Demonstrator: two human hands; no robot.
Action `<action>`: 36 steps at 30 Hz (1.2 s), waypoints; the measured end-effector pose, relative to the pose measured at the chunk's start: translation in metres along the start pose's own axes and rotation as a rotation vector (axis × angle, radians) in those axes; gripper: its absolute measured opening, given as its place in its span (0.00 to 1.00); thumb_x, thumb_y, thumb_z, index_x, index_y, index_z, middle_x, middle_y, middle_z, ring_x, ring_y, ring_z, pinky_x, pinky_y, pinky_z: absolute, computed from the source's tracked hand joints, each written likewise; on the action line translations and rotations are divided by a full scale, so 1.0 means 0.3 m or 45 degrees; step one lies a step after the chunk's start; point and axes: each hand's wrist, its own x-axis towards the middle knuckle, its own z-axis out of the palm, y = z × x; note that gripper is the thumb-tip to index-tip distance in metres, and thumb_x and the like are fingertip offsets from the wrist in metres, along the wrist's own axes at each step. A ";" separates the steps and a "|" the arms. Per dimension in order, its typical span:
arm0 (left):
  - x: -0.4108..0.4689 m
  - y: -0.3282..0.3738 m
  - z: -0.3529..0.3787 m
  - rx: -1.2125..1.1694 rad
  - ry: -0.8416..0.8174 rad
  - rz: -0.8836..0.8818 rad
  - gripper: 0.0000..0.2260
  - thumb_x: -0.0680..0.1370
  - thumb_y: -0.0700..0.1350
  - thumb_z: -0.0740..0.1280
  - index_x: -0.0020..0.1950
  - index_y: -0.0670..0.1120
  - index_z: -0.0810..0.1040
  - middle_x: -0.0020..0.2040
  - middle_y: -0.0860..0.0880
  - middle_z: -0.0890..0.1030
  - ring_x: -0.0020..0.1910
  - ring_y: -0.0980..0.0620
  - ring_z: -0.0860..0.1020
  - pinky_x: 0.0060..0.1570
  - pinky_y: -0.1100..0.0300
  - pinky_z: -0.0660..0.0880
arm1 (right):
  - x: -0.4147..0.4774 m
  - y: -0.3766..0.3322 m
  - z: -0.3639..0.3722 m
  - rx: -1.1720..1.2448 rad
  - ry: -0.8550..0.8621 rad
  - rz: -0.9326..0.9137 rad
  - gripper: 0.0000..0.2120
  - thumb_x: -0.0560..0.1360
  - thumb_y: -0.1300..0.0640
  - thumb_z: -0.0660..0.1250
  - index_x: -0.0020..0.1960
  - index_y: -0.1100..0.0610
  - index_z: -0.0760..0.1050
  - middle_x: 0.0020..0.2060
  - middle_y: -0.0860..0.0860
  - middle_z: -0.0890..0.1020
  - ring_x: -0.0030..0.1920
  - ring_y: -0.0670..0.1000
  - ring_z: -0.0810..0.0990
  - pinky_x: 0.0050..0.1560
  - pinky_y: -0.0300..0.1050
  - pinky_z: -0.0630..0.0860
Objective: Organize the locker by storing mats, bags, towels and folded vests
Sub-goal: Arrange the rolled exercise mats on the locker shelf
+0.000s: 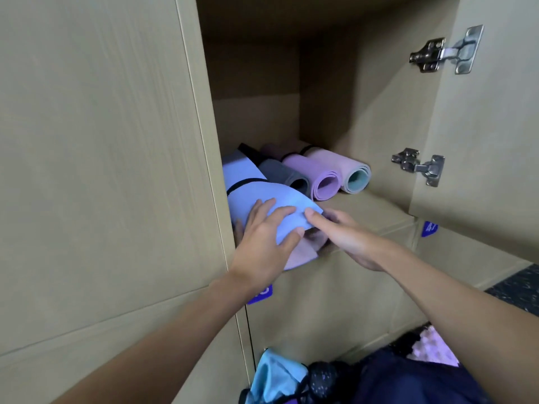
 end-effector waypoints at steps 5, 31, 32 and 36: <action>0.053 -0.005 0.000 0.105 0.014 -0.095 0.17 0.83 0.48 0.62 0.72 0.55 0.71 0.78 0.53 0.62 0.80 0.52 0.51 0.76 0.46 0.44 | 0.036 0.091 -0.102 -0.362 -0.102 0.033 0.21 0.78 0.38 0.62 0.66 0.46 0.75 0.61 0.39 0.79 0.62 0.37 0.75 0.66 0.38 0.69; 0.317 -0.120 0.150 0.634 0.435 -0.416 0.14 0.82 0.57 0.59 0.66 0.55 0.70 0.69 0.50 0.68 0.71 0.48 0.64 0.72 0.36 0.50 | 0.080 0.140 -0.072 -0.919 -0.027 -0.026 0.41 0.69 0.32 0.68 0.76 0.46 0.61 0.76 0.41 0.60 0.75 0.46 0.52 0.70 0.39 0.49; 0.322 -0.124 0.153 0.613 0.459 -0.427 0.15 0.82 0.55 0.60 0.67 0.54 0.70 0.69 0.49 0.68 0.71 0.48 0.64 0.73 0.37 0.49 | 0.077 0.138 -0.073 -0.909 -0.026 -0.026 0.40 0.70 0.32 0.68 0.77 0.46 0.61 0.76 0.41 0.60 0.75 0.46 0.52 0.71 0.39 0.49; 0.329 -0.149 0.168 0.583 0.490 -0.397 0.15 0.82 0.53 0.61 0.68 0.52 0.71 0.69 0.49 0.69 0.74 0.49 0.61 0.75 0.39 0.43 | 0.073 0.136 -0.075 -0.878 -0.022 -0.011 0.41 0.69 0.32 0.69 0.76 0.45 0.61 0.76 0.40 0.60 0.75 0.46 0.51 0.72 0.40 0.49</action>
